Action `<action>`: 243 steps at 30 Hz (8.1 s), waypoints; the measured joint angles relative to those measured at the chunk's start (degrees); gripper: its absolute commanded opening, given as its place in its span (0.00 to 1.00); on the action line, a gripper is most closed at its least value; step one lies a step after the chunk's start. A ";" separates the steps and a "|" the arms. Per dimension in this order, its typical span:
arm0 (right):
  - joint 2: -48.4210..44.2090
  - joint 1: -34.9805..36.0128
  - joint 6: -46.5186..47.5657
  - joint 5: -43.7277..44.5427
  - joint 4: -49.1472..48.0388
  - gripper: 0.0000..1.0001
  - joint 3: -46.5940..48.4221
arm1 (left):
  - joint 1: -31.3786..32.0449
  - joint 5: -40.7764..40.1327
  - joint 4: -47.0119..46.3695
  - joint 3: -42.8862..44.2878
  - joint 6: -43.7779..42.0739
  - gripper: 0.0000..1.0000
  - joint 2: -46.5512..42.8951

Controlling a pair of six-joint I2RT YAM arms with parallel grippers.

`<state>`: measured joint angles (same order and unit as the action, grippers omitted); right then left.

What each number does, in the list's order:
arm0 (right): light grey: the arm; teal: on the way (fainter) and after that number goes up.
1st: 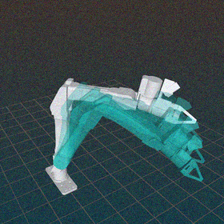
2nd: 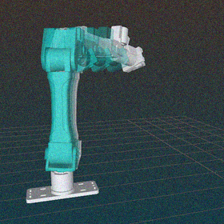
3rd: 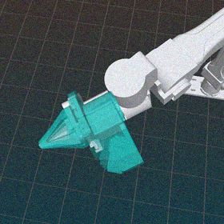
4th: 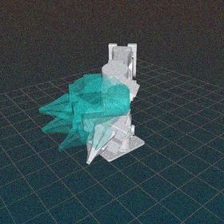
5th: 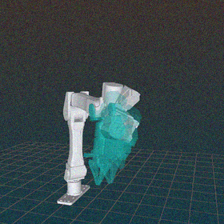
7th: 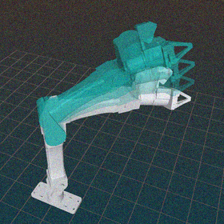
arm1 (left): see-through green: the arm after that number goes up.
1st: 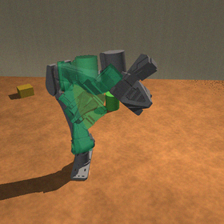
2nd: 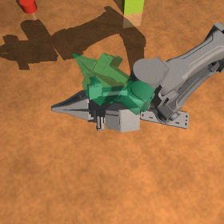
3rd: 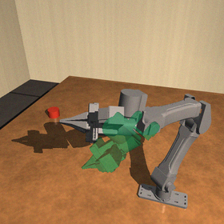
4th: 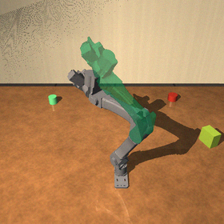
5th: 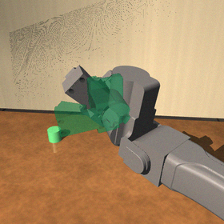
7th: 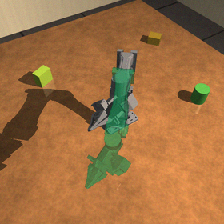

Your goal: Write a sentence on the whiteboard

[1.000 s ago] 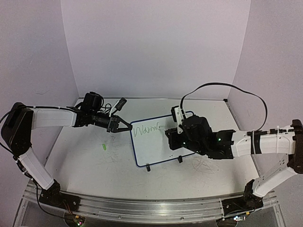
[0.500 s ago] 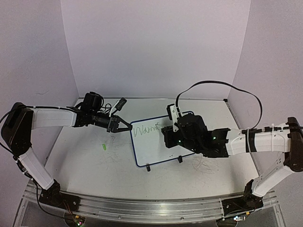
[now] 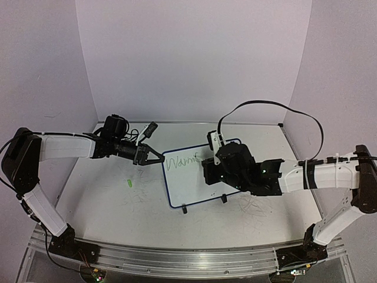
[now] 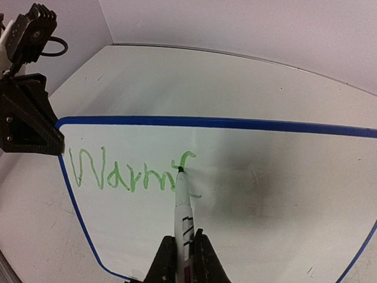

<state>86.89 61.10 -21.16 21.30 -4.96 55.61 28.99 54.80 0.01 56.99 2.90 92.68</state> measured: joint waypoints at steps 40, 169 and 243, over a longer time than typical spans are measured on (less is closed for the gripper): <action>-1.94 -1.79 2.64 1.09 0.73 0.00 0.26 | 0.00 0.27 0.01 0.00 -0.14 0.00 0.00; -7.79 -3.66 -1.94 0.51 1.10 0.00 -4.86 | 0.28 0.27 0.55 0.38 -0.56 0.00 0.00; -6.21 -4.00 -5.63 -0.85 1.31 0.00 -5.53 | 0.37 0.46 0.55 0.42 -1.08 0.00 0.00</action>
<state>80.68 57.11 -26.80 20.45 -3.65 50.09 29.36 55.27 0.56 57.41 1.83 92.68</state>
